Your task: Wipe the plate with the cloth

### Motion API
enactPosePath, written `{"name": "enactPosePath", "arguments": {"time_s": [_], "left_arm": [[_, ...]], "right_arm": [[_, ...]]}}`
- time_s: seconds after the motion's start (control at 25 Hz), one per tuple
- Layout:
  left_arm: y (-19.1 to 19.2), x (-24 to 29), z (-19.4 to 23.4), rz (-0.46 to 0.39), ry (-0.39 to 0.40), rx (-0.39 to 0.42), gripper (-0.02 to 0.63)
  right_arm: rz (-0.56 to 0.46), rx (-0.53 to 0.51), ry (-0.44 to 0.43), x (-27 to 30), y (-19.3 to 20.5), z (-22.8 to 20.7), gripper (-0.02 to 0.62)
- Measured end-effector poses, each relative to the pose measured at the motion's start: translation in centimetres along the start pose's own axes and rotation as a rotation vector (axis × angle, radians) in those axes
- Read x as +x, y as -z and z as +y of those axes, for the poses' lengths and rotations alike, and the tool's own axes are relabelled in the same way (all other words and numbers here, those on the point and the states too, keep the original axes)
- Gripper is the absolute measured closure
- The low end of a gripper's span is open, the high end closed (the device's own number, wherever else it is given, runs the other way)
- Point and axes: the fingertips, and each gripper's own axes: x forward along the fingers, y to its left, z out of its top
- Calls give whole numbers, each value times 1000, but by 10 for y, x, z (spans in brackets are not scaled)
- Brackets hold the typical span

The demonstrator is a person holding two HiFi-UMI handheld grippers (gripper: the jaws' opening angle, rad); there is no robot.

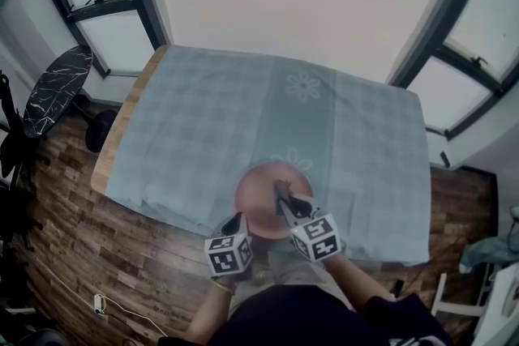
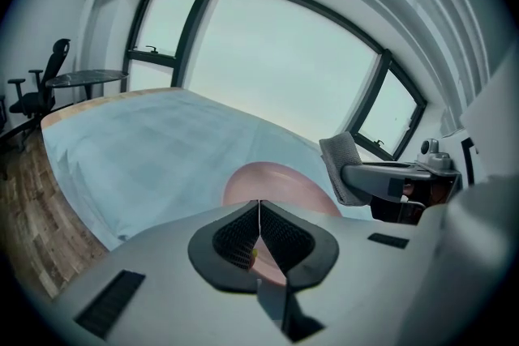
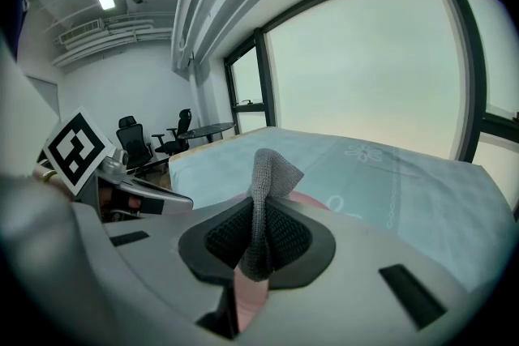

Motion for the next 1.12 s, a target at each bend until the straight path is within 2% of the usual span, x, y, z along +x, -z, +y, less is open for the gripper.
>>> {"name": "enactPosePath", "arguments": {"time_s": [0.4, 0.6, 0.68, 1.12], "left_arm": [[-4, 25, 21, 14, -78, -14, 586], [6, 36, 29, 58, -88, -14, 508], [9, 40, 32, 74, -95, -13, 495], [26, 60, 42, 138, -118, -35, 486]], "right_arm": [[88, -39, -15, 44, 12, -20, 560], [131, -54, -10, 65, 21, -28, 560], [145, -65, -11, 73, 23, -30, 561], [261, -77, 11, 104, 39, -45, 561]]}}
